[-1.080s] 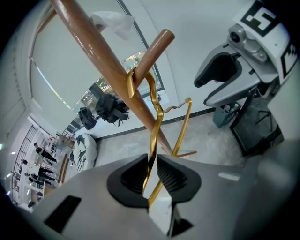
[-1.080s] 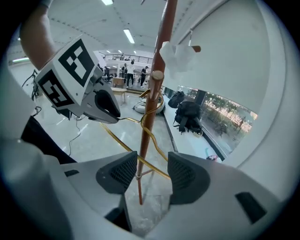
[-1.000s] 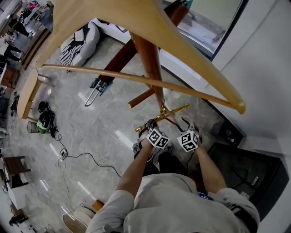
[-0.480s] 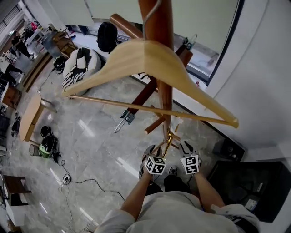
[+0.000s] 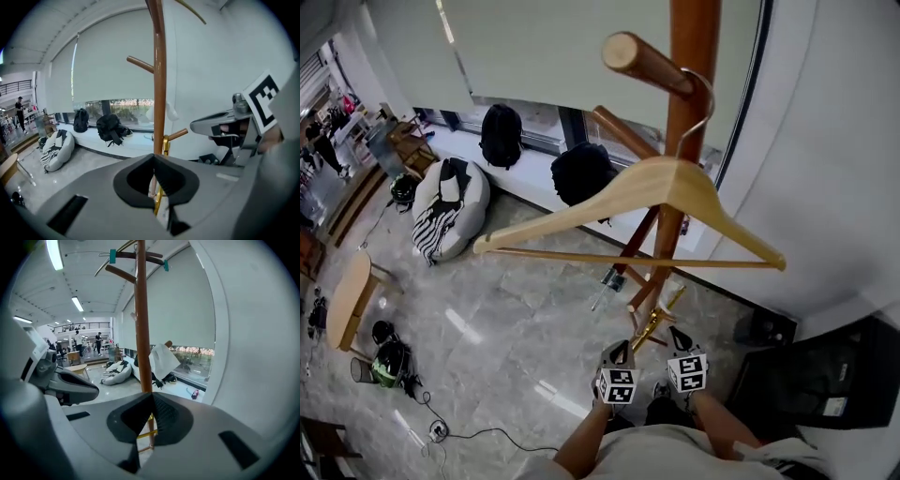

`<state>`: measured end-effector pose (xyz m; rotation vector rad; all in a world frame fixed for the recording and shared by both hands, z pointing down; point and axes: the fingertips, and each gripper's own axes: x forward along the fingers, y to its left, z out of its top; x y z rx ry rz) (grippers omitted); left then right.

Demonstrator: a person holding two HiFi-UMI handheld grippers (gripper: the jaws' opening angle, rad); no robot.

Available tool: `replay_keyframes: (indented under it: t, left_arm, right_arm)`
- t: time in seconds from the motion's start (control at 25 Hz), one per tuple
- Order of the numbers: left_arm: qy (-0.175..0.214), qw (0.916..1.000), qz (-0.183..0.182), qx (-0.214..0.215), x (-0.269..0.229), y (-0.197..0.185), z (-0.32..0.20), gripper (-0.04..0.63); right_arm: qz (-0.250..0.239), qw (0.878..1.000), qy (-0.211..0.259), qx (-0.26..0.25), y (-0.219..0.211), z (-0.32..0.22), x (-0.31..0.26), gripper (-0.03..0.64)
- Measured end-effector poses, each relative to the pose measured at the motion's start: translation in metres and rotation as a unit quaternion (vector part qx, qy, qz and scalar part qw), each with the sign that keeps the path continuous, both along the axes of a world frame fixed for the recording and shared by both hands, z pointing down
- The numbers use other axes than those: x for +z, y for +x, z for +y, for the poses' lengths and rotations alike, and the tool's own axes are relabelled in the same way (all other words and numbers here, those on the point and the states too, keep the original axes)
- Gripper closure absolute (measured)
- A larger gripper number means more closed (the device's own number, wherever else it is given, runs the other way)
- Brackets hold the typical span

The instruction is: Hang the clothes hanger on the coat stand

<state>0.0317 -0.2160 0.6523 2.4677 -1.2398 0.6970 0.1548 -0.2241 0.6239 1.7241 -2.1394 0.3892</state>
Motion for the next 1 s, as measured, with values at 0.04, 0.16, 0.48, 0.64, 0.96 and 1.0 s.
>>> replay_keyframes:
  t: [0.04, 0.16, 0.48, 0.64, 0.96, 1.0]
  left_arm:
    - [0.003, 0.9999, 0.010, 0.007, -0.004, -0.003, 0.001, 0.584]
    - [0.014, 0.9989, 0.037, 0.026, -0.017, -0.010, -0.004, 0.586]
    - [0.034, 0.9914, 0.090, 0.088, -0.066, -0.023, 0.009, 0.586]
    - [0.041, 0.9862, 0.102, 0.124, -0.082, -0.016, 0.022, 0.586]
    - [0.076, 0.9781, 0.120, 0.153, -0.136, -0.005, 0.053, 0.586]
    - [0.083, 0.9770, 0.121, 0.155, -0.143, -0.005, 0.058, 0.586]
  right_arm:
    - [-0.004, 1.000, 0.006, 0.010, -0.004, 0.001, -0.007, 0.612]
    - [-0.009, 0.999, 0.028, 0.042, -0.014, 0.001, -0.026, 0.612]
    - [0.004, 0.988, 0.078, 0.134, -0.035, 0.041, -0.076, 0.612]
    - [0.016, 0.984, 0.081, 0.156, -0.042, 0.067, -0.092, 0.612]
    - [0.029, 0.980, 0.112, 0.162, -0.043, 0.107, -0.139, 0.612]
    - [0.032, 0.979, 0.119, 0.160, -0.045, 0.112, -0.145, 0.612]
